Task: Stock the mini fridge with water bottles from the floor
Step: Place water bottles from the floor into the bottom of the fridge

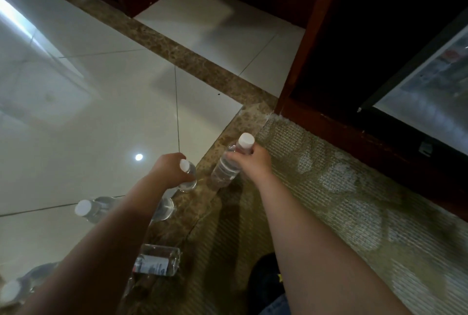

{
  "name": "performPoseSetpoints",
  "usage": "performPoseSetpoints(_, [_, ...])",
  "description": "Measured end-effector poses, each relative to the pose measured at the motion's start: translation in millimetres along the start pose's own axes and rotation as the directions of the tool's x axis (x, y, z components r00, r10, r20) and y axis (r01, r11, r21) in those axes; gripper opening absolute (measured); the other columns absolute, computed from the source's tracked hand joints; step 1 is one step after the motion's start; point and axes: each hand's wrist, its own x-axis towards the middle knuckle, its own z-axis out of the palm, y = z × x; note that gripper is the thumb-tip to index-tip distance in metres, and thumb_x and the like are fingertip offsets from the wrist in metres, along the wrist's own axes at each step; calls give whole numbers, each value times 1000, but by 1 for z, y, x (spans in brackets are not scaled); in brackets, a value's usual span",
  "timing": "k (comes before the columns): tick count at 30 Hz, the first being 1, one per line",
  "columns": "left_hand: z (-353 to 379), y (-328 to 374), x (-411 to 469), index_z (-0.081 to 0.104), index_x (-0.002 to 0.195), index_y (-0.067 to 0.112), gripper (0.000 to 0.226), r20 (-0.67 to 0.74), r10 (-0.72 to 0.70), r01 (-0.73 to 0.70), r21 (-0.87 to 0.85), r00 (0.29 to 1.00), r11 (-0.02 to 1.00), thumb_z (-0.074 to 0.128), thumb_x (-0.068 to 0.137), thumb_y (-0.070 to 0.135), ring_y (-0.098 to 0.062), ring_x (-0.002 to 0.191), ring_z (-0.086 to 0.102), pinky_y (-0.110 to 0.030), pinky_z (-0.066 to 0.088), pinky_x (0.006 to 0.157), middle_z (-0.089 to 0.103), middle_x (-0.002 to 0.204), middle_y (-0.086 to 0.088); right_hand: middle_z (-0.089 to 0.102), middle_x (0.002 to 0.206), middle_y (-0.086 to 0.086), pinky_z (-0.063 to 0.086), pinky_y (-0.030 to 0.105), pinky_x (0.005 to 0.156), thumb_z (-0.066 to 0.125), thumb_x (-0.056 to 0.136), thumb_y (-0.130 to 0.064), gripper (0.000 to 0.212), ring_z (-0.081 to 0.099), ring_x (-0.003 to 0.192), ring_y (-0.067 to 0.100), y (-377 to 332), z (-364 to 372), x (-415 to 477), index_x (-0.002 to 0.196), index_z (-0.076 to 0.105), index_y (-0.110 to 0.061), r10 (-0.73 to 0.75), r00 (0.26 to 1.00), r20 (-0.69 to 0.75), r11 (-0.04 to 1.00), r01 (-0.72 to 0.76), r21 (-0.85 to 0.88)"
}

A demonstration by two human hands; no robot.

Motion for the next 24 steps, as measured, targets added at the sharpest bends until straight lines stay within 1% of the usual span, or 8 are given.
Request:
performPoseSetpoints(2, [1, 9, -5, 63, 108, 9, 42, -21, 13, -13, 33, 1000, 999, 78, 73, 27, -23, 107, 58, -24, 40, 84, 63, 107, -5, 62, 115, -1, 46, 35, 96, 80, 74, -23, 48, 58, 112, 19, -8, -13, -5, 118, 61, -16, -7, 1000, -30, 999, 9, 54])
performPoseSetpoints(4, [-1, 20, -10, 63, 109, 7, 45, -32, 19, -17, 50, 999, 999, 77, 74, 31, -24, 107, 58, -26, 41, 84, 64, 111, -8, 63, 116, 0, 46, 36, 97, 80, 74, -26, 48, 59, 112, 21, -16, -26, -9, 117, 61, -16, -41, 997, -61, 997, 45, 58])
performPoseSetpoints(7, [-9, 43, -18, 63, 102, 9, 48, -43, 53, -51, 56, 998, 997, 80, 69, 39, -20, 95, 56, -26, 41, 76, 64, 105, -8, 64, 119, 2, 47, 40, 98, 78, 74, -35, 54, 59, 111, 22, -29, -50, -16, 121, 61, -15, -99, 987, -127, 995, 94, -47])
performPoseSetpoints(13, [-35, 123, -43, 62, 93, 8, 42, -60, 232, -225, 105, 971, 969, 76, 73, 42, -19, 84, 50, -29, 40, 70, 57, 91, -5, 64, 117, 3, 44, 28, 82, 76, 75, -38, 55, 60, 108, 21, -58, -120, -43, 122, 58, -16, -194, 933, -304, 979, 164, -122])
performPoseSetpoints(16, [-42, 167, -61, 62, 93, 9, 36, -56, 324, -315, 125, 944, 941, 73, 77, 39, -19, 83, 52, -27, 38, 61, 57, 89, -5, 65, 114, 2, 45, 29, 82, 76, 75, -38, 53, 60, 107, 21, -72, -160, -58, 120, 59, -16, -224, 891, -396, 974, 199, -103])
performPoseSetpoints(18, [-44, 195, -72, 62, 84, 9, 36, -54, 376, -368, 120, 925, 922, 70, 77, 44, -23, 81, 57, -25, 39, 58, 60, 84, -8, 66, 112, 4, 47, 29, 82, 76, 75, -39, 52, 61, 106, 22, -80, -188, -67, 119, 60, -16, -241, 852, -465, 970, 227, -86])
performPoseSetpoints(21, [-46, 239, -94, 58, 74, 10, 35, -120, 447, -431, 142, 886, 891, 70, 79, 43, -26, 82, 60, -31, 41, 64, 62, 83, -10, 67, 111, 4, 46, 27, 79, 75, 77, -37, 49, 62, 107, 23, -87, -232, -80, 118, 60, -14, -253, 787, -564, 963, 261, -68])
performPoseSetpoints(24, [-43, 282, -110, 62, 83, 6, 34, -191, 460, -460, 48, 867, 886, 73, 77, 38, -27, 87, 60, -36, 46, 72, 64, 88, -12, 67, 110, 4, 40, 25, 75, 75, 79, -33, 47, 61, 107, 22, -82, -275, -94, 118, 59, -12, -251, 734, -631, 956, 290, -42])
